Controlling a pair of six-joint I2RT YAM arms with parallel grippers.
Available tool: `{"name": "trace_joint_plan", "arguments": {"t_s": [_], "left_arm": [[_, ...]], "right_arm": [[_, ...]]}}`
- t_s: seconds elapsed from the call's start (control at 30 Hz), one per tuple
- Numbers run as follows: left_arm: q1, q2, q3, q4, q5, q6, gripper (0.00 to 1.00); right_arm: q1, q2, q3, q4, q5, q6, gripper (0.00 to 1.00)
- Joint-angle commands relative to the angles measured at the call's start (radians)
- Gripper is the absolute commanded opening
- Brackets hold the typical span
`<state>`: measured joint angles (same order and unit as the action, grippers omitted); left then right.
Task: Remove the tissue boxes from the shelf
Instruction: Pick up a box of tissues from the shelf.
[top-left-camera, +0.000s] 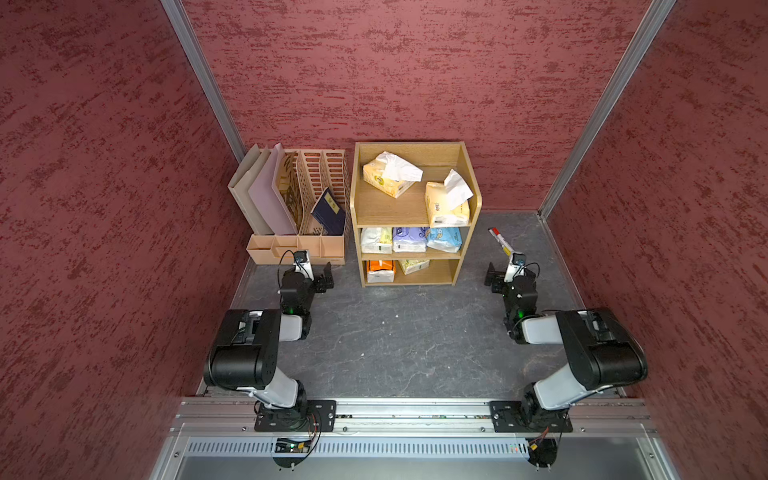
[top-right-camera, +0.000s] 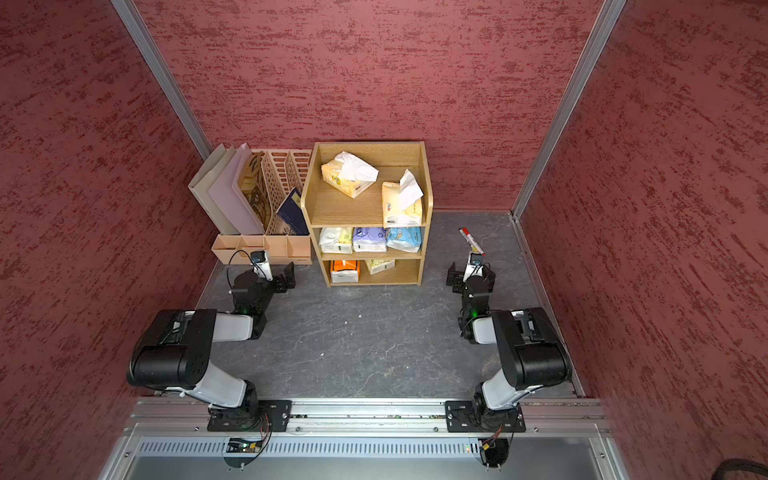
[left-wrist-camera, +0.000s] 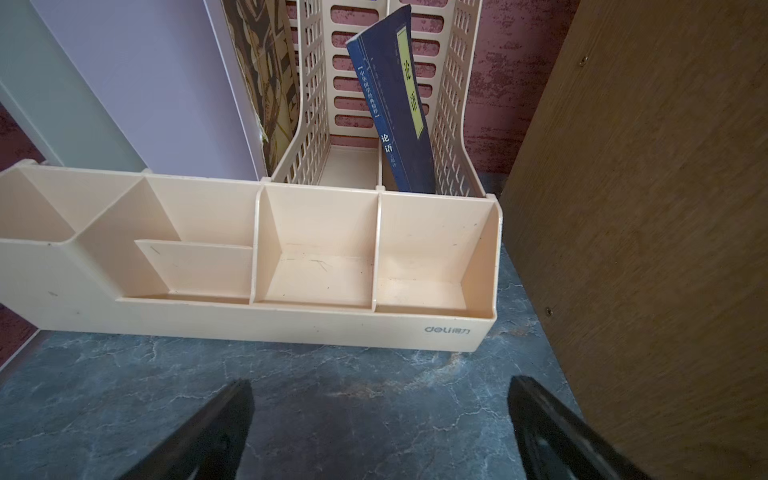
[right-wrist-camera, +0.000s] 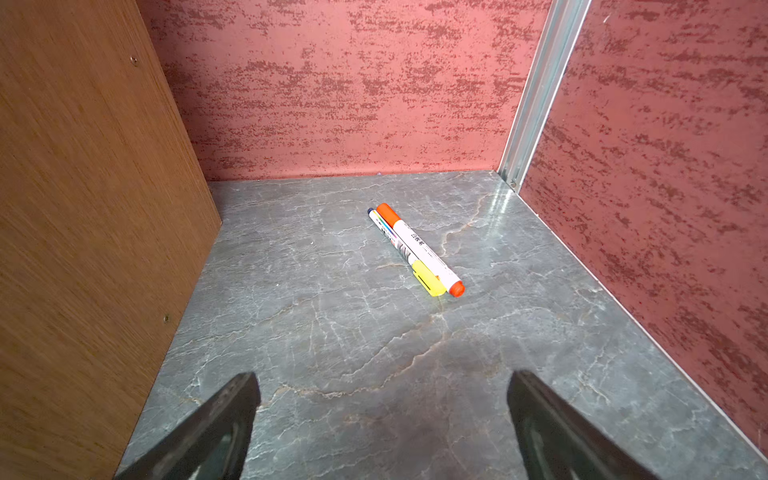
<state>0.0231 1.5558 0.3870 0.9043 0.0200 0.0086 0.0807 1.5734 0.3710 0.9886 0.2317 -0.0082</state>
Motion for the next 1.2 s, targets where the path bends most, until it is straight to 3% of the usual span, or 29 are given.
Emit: {"name": "trace_joint_plan", "arguments": {"t_s": [0.0,0.73,0.83,0.97,1.07,1.17], "left_arm": [[0.005,-0.018,-0.010,0.002,0.008,0.010,1.00],[0.009,-0.063,-0.039,0.024,-0.018,-0.005,1.00],[0.010,-0.213,-0.026,-0.134,-0.111,-0.039,1.00],[0.006,-0.414,0.081,-0.552,-0.169,-0.105,1.00],[-0.010,-0.510,0.225,-0.887,-0.201,-0.156,1.00],[-0.031,-0.586,0.341,-1.114,-0.246,-0.249,1.00]], "right_arm": [[-0.004,-0.017,-0.010,-0.010,-0.011,-0.004,0.99],[-0.008,-0.018,-0.008,-0.015,-0.021,0.000,0.98],[-0.009,-0.020,-0.011,-0.008,-0.019,-0.004,0.98],[0.014,-0.123,0.015,-0.135,0.044,-0.011,0.98],[0.019,-0.280,0.185,-0.613,0.139,0.086,0.99],[0.019,-0.334,0.354,-0.993,0.164,0.172,0.99]]}}
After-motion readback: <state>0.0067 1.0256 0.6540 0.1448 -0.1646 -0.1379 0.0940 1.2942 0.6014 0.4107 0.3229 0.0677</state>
